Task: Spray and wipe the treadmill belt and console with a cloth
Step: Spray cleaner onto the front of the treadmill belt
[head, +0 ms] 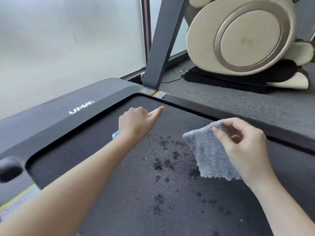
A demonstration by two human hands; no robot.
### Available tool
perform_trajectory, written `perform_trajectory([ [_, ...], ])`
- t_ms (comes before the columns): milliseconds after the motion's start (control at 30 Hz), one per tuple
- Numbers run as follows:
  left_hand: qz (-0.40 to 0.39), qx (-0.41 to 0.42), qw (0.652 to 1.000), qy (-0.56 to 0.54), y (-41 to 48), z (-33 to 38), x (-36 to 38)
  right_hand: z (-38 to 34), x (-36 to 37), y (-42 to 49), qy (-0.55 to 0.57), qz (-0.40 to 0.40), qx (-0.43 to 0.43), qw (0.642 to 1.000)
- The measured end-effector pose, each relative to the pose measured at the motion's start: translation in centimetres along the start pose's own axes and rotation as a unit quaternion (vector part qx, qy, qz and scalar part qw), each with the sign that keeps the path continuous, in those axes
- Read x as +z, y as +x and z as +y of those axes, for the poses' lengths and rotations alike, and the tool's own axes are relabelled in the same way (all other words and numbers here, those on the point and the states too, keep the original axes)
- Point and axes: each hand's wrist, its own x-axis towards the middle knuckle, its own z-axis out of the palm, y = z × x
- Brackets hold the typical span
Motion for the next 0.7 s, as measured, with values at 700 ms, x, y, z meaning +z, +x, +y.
perform_trajectory([
  [700,0.143,-0.208,0.956,0.152,-5.2,-21.4,-16.8,-9.0,37.9,2.1,0.135,-0.446,-0.025,0.885],
])
